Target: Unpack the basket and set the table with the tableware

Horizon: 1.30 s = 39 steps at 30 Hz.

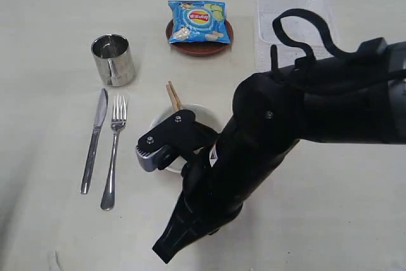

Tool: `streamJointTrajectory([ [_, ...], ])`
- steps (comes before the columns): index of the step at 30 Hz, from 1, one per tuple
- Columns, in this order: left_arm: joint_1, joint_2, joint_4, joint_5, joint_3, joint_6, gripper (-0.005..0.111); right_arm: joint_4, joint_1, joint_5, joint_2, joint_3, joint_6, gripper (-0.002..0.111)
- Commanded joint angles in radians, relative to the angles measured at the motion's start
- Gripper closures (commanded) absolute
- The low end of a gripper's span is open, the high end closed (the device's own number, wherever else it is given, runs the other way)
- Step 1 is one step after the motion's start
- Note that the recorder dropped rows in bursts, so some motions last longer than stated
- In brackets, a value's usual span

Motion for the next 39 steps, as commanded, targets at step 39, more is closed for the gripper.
streamJointTrajectory([
  [39,-0.005,-0.004,0.001,-0.002,0.004,0.003,0.107,-0.208,0.005,-0.05,-0.097,-0.03,0.166,0.109],
])
